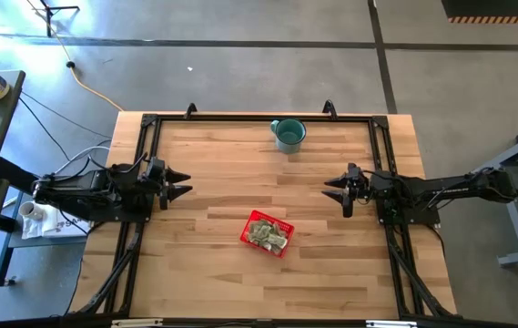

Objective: Pick and place Stevia / Truvia into bins
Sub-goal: Return to Home Position

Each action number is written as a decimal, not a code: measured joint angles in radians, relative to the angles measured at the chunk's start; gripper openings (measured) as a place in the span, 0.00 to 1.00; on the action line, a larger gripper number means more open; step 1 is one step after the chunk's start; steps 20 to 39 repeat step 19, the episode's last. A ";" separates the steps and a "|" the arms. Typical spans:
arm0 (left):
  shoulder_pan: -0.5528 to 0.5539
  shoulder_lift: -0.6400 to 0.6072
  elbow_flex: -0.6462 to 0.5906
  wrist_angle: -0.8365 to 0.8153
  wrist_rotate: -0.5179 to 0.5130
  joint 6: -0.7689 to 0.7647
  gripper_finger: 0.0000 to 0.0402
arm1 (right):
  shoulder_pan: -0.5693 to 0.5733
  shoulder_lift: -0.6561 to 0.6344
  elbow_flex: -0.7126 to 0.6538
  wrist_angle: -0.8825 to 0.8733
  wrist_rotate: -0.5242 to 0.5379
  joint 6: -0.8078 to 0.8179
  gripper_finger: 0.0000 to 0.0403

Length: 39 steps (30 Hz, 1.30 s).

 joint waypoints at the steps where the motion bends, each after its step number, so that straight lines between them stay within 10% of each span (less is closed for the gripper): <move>1: 0.000 0.000 0.000 0.000 0.000 0.000 0.70 | 0.000 0.000 0.000 0.000 0.000 0.000 0.42; 39: 0.000 0.000 0.000 0.000 0.000 0.000 0.70 | 0.000 0.000 0.000 0.000 0.000 0.000 0.42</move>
